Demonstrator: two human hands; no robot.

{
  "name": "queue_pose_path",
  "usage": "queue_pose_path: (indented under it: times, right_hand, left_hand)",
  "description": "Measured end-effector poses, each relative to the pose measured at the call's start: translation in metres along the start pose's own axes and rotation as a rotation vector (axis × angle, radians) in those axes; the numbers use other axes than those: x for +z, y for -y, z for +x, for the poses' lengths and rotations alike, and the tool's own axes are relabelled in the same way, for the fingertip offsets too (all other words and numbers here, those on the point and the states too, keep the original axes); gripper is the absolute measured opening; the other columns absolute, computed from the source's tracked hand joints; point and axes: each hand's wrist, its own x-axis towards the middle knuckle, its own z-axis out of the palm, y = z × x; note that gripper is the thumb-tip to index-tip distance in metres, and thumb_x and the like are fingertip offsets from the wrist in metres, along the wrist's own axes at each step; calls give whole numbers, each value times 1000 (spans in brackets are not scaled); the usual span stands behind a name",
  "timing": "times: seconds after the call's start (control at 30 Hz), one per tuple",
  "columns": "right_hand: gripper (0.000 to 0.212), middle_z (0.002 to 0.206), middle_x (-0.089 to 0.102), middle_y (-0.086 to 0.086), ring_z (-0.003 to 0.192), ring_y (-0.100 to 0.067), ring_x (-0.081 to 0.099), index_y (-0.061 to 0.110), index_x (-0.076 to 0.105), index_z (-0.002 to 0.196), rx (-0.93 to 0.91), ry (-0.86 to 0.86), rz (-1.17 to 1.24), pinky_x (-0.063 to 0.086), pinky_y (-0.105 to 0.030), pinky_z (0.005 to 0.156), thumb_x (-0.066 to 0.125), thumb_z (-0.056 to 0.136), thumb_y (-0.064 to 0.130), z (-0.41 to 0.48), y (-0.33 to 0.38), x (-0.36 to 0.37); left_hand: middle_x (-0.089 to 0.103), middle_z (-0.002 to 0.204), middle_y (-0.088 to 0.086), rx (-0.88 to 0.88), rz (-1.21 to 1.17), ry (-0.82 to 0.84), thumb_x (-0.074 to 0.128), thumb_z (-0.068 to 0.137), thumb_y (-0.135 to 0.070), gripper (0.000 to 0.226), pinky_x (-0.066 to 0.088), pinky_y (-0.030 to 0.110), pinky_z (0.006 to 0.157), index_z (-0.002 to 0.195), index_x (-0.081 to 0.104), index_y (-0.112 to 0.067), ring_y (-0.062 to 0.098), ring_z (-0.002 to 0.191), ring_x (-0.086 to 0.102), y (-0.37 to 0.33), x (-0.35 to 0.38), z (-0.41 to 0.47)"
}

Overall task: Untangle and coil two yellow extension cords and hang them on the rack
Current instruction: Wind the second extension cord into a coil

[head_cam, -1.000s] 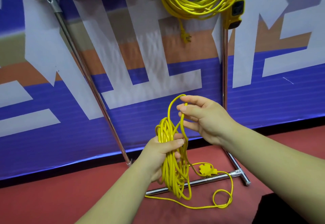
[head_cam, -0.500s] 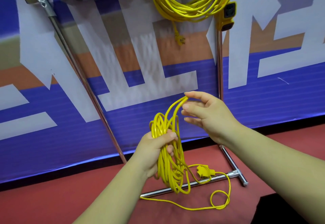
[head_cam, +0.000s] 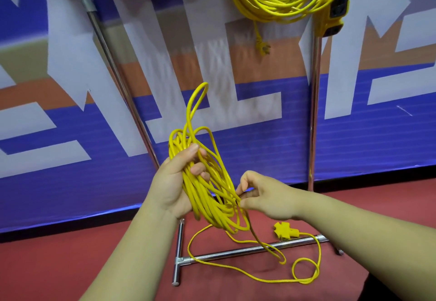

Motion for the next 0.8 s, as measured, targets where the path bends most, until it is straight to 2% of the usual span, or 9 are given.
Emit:
queue_pose_path:
  times: [0.13,0.17,0.27,0.37,0.47,0.57,0.63,0.7,0.8]
  right_hand:
    - [26,89,59,-6,72,-19,48,22,42,91,32,83,-28,41,-35,67,64,89,8,8,-12,15]
    - [26,85,57,-7,70,-18,44,21,42,90,27,87,-23,38,-34,64,64,90,8,10,-12,20]
    - [27,74,60,-2,63,-14,48,18,43,87,7,49,44,39,-27,62,65,92,4,17,-12,29]
    - [25,56,56,4,50,-13,48,16,48,84,50,-123,97,38,-28,51,69,90,3,21,-12,27]
    - [20,62,61,-3,56,-21,67,14,53,83,155,-404,163,50,-33,53,68,89,3,24,-12,17]
    - [14,70,65,-7,53,-20,67,13,57,89,276,-547,162,50,-30,49,62,90,0,22,-12,3]
    - [16,69,67,-8,47,-19,63,12,58,94,375,-475,71,45,-27,49,59,89,-3,19,-17,-4]
    - [19,63,67,0,44,-10,60,14,61,96,441,-249,-271,42,-20,46,62,87,-3,13,-20,-6]
    - [18,59,65,8,48,-7,59,22,65,92,376,-47,-650,41,-17,42,65,83,6,6,-9,-4]
  left_hand:
    - [54,74,0,-6,-86,56,71,78,-20,8,49,18,44,79,67,-13,2,40,46,-7,-18,1]
    - [57,75,-1,-7,-102,84,76,73,-19,14,49,18,46,82,67,-13,2,41,47,-8,-23,2]
    - [62,78,-2,2,-115,56,76,74,-21,14,48,16,47,82,69,-13,1,42,49,-14,-33,1]
    - [68,86,2,56,-52,-185,64,81,-20,13,46,14,43,87,69,-9,1,42,53,-19,-38,5]
    - [68,89,5,65,-14,-382,64,90,-17,7,46,16,44,89,66,-10,2,44,55,-15,-59,13]
    - [62,76,-1,78,103,-439,67,90,-20,6,46,20,46,88,66,-14,5,47,54,-8,-78,18]
    - [59,70,-2,107,168,-448,67,92,-20,7,47,22,48,89,66,-14,7,48,54,-8,-84,21]
    - [56,67,-4,100,137,-406,66,92,-23,9,47,23,49,88,64,-16,6,49,53,-11,-85,21]
    - [53,65,-8,69,16,-331,62,93,-27,13,47,21,51,83,63,-18,4,50,53,-14,-77,18]
